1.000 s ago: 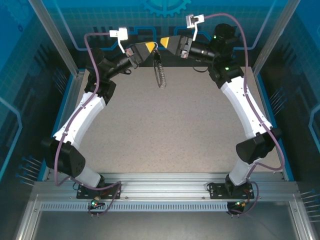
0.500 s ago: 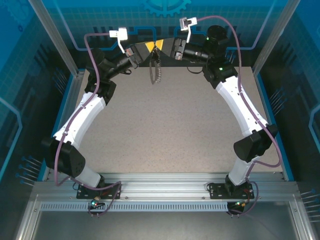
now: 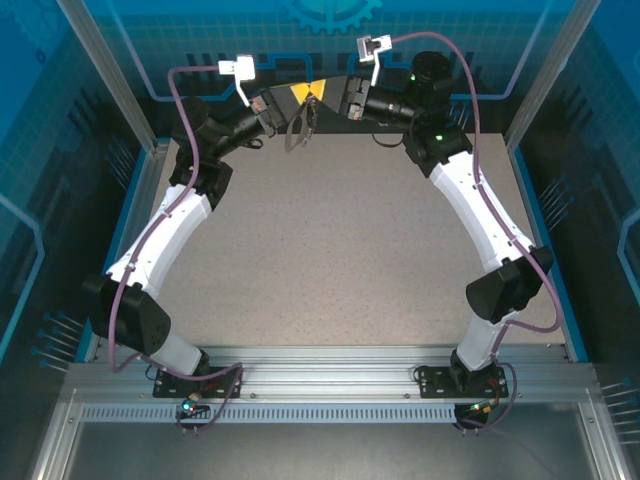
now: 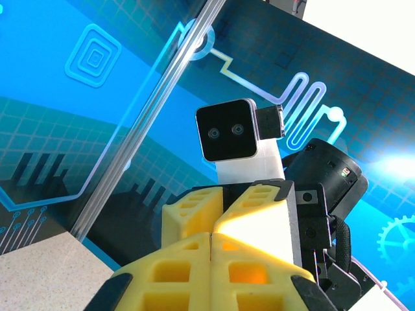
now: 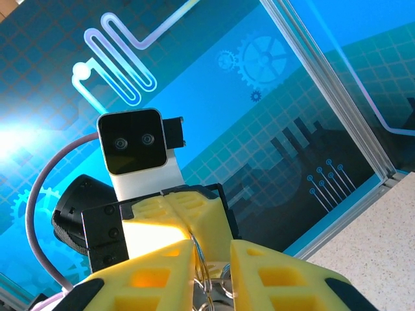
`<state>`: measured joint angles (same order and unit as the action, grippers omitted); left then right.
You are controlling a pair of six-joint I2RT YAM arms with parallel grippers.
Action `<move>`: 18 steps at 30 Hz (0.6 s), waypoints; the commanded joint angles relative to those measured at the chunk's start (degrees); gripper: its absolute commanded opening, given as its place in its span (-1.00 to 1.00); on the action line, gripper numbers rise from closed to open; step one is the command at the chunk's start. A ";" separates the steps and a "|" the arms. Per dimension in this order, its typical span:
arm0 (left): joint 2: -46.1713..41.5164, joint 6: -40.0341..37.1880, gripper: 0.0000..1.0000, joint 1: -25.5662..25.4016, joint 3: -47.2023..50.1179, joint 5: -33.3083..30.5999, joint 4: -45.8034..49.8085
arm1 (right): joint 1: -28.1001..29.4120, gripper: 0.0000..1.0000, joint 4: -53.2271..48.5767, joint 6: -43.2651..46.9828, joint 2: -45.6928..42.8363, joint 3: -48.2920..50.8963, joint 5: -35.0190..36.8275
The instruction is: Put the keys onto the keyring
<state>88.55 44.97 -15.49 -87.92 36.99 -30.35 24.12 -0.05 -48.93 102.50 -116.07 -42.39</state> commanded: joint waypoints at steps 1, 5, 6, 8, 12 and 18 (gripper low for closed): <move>-2.00 -0.29 -1.00 -0.51 0.56 -0.71 -3.06 | 0.84 -0.58 3.04 -1.63 1.59 -0.92 -1.01; -1.91 -0.57 -1.00 -0.69 0.64 -0.83 -2.91 | 0.98 -0.81 3.02 -1.95 2.49 -2.18 -2.08; -1.89 -0.59 -1.00 -0.77 0.57 -0.87 -2.96 | 0.97 -0.88 2.97 -1.82 2.52 -2.15 -2.08; -1.70 -0.59 -1.00 -0.86 0.37 -0.96 -2.96 | 0.93 -1.00 2.41 -1.37 2.34 -2.10 -2.17; -1.26 -0.67 -1.00 -1.07 0.02 -0.96 -2.86 | 0.60 -1.00 2.04 -0.70 1.95 -1.55 -2.43; -0.61 -1.47 -0.87 -1.04 -1.63 -0.49 -1.15 | -1.32 -1.00 -2.34 3.56 0.57 -1.61 -3.86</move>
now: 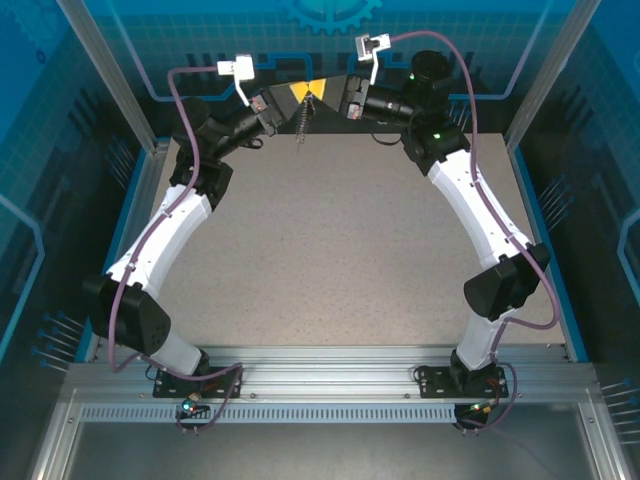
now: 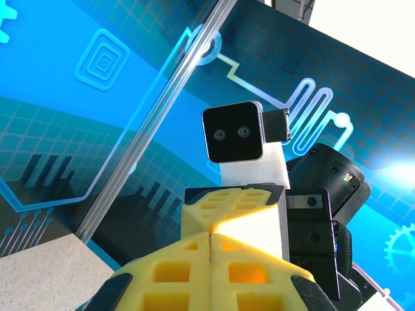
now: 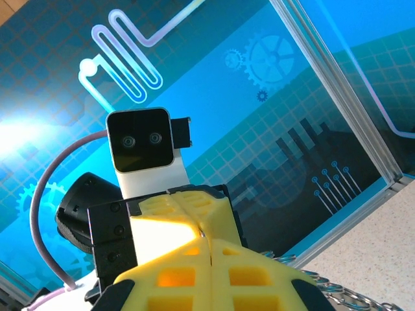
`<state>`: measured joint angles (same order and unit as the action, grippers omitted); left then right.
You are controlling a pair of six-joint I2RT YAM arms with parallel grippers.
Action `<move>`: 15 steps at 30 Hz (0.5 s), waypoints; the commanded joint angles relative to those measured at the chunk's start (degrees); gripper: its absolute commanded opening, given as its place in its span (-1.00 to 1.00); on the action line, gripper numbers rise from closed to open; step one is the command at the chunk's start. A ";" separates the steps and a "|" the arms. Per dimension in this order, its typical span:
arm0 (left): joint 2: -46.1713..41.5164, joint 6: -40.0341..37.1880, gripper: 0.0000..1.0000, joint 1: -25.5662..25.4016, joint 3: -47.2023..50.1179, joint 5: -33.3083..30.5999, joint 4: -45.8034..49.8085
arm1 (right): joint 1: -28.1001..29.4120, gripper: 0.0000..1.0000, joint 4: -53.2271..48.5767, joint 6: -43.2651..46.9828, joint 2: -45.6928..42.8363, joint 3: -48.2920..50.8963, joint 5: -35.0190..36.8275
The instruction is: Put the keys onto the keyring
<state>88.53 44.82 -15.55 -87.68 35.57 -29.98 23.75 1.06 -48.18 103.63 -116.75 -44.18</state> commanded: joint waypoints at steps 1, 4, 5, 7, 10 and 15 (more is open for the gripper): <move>-0.50 -1.68 -0.68 -0.89 -2.45 1.37 -0.71 | -1.56 -1.00 -5.15 4.16 -0.91 -1.19 -2.50; -0.47 -2.81 -0.33 -0.30 -3.86 2.25 1.74 | -3.55 -1.00 -10.37 8.09 -1.79 -2.21 -4.37; -0.47 -3.12 -0.25 -0.02 -4.27 2.71 2.43 | -4.19 -1.00 -12.72 9.74 -1.93 -3.03 -5.13; -0.25 -3.72 -0.14 0.49 -5.18 3.72 4.04 | -5.19 -1.00 -17.77 13.49 -1.88 -5.02 -6.49; 0.48 -5.35 -0.04 1.04 -7.68 6.77 8.14 | -6.32 -1.00 -24.93 19.06 -1.41 -8.36 -8.28; 2.25 -12.20 0.04 1.09 -13.44 12.07 20.70 | -8.19 -1.00 -34.59 26.15 -0.17 -13.17 -11.04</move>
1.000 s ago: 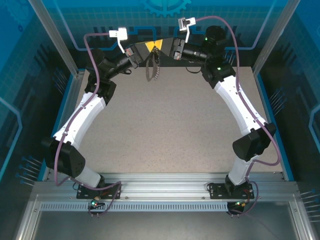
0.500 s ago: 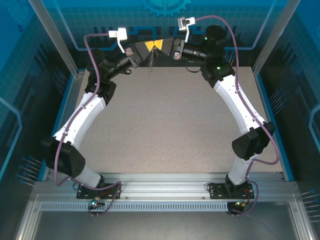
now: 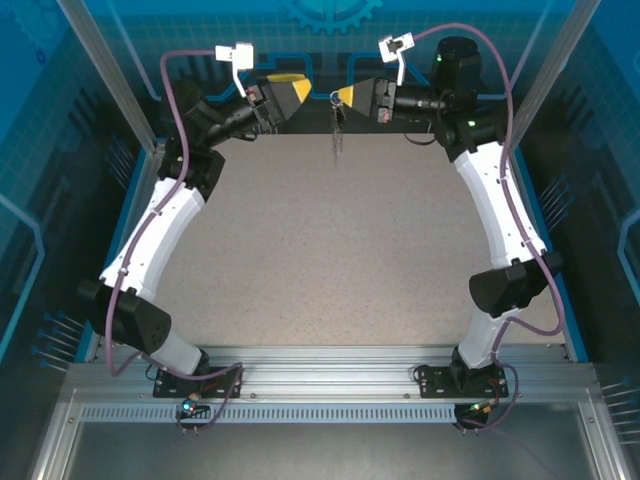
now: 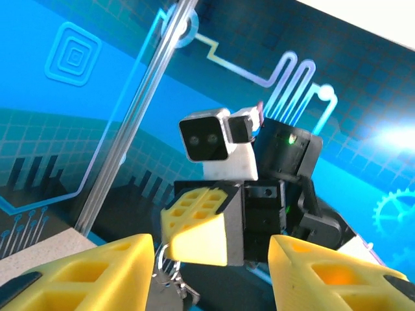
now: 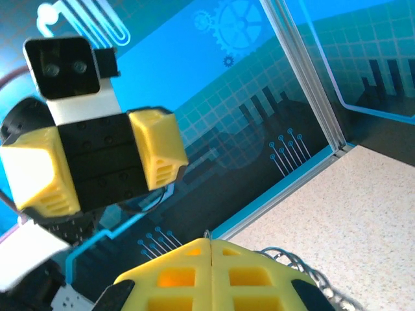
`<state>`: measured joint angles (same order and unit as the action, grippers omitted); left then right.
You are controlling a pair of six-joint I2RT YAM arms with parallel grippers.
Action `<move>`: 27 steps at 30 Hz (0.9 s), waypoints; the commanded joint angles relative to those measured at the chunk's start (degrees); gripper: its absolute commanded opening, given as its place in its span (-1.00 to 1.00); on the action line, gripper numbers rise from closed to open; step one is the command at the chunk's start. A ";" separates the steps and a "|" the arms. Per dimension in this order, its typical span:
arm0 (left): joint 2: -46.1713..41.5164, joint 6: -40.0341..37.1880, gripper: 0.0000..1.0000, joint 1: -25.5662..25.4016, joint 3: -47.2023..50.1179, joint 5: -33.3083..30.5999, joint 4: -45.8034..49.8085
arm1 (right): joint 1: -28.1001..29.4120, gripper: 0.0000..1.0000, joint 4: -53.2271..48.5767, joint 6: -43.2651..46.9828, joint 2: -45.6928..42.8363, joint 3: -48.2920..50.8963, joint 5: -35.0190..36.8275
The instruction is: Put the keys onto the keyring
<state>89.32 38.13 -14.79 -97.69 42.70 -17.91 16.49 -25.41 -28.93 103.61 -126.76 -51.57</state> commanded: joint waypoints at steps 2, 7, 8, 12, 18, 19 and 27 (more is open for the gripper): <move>2.60 -8.98 0.06 0.37 -6.66 7.44 15.34 | -1.66 -1.00 -12.58 10.04 0.84 -5.88 -4.81; 5.41 -15.02 0.07 0.29 -12.81 12.45 26.81 | -2.07 -1.00 -24.42 16.99 4.39 -14.48 -6.20; 5.79 -15.81 0.07 0.28 -13.61 13.28 28.21 | -2.04 -1.00 -26.24 18.15 4.84 -15.65 -6.09; 7.08 -19.39 0.01 0.15 -16.54 16.10 34.23 | -2.01 -1.00 -29.83 20.66 4.88 -16.27 -6.04; 8.66 -25.15 -0.08 -0.71 -19.61 18.07 42.21 | -1.37 -1.00 -33.71 23.94 4.08 -14.50 -4.72; 8.83 -26.19 -0.09 -0.90 -19.84 18.13 43.50 | -1.16 -1.00 -34.16 24.41 3.97 -14.10 -4.52; 9.81 -32.05 -0.15 -2.96 -21.22 17.26 50.07 | 1.22 -1.00 -39.11 28.48 3.79 -13.16 -1.83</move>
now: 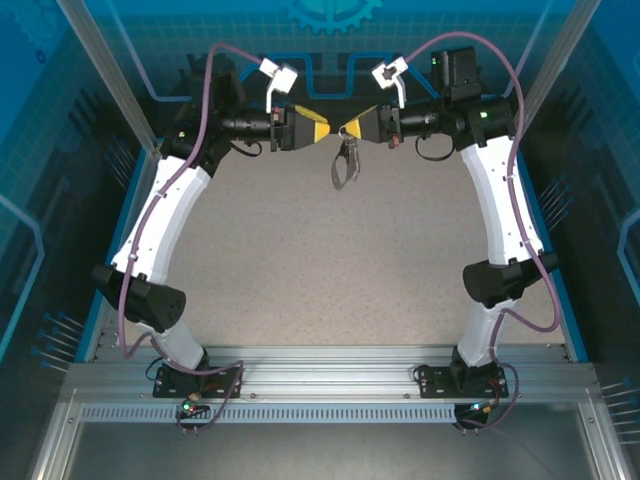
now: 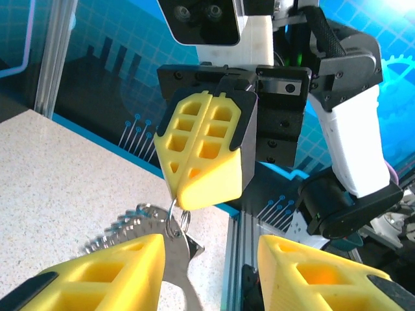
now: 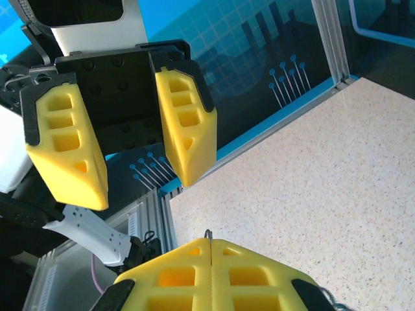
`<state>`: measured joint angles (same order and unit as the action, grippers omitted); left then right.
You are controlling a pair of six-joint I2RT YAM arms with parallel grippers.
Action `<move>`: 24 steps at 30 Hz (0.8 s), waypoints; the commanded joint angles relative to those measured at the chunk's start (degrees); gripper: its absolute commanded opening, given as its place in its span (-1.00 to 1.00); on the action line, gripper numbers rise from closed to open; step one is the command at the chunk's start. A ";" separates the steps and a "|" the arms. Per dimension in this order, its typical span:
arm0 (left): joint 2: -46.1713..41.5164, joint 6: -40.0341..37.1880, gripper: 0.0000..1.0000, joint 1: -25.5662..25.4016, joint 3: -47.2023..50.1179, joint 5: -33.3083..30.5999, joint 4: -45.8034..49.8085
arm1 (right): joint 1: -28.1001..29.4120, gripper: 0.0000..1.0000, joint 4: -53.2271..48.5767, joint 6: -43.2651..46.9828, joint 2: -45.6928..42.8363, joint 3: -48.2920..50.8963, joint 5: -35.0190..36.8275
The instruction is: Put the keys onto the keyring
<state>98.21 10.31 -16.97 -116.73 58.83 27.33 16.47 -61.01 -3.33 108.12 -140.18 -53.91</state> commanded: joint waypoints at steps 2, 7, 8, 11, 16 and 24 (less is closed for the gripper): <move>1.05 -5.67 -0.16 -1.30 -2.49 0.63 6.50 | 1.69 -1.00 -4.01 3.33 -0.80 0.68 0.89; 1.13 -8.08 -0.17 -2.08 -2.37 -0.30 9.06 | 2.47 -1.00 -4.13 3.75 -1.23 1.57 0.92; 1.14 -8.49 -0.18 -2.23 -2.37 -0.38 9.39 | 2.59 -1.00 -4.11 3.71 -1.15 1.73 0.94; 1.17 -9.23 -0.17 -2.50 -2.37 -0.73 10.08 | 2.92 -1.00 -4.11 3.87 -1.18 1.95 0.91; 1.02 -10.40 -0.16 -2.63 -1.93 -1.62 10.84 | 3.04 -1.00 -3.76 3.82 -1.15 1.93 0.37; -0.53 -9.92 -0.09 -1.50 1.01 -4.09 7.58 | 2.84 -1.00 -3.50 3.84 -1.28 2.10 -0.35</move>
<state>99.04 0.95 -19.20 -116.90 56.82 36.53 18.70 -64.07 -0.16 108.12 -138.26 -52.49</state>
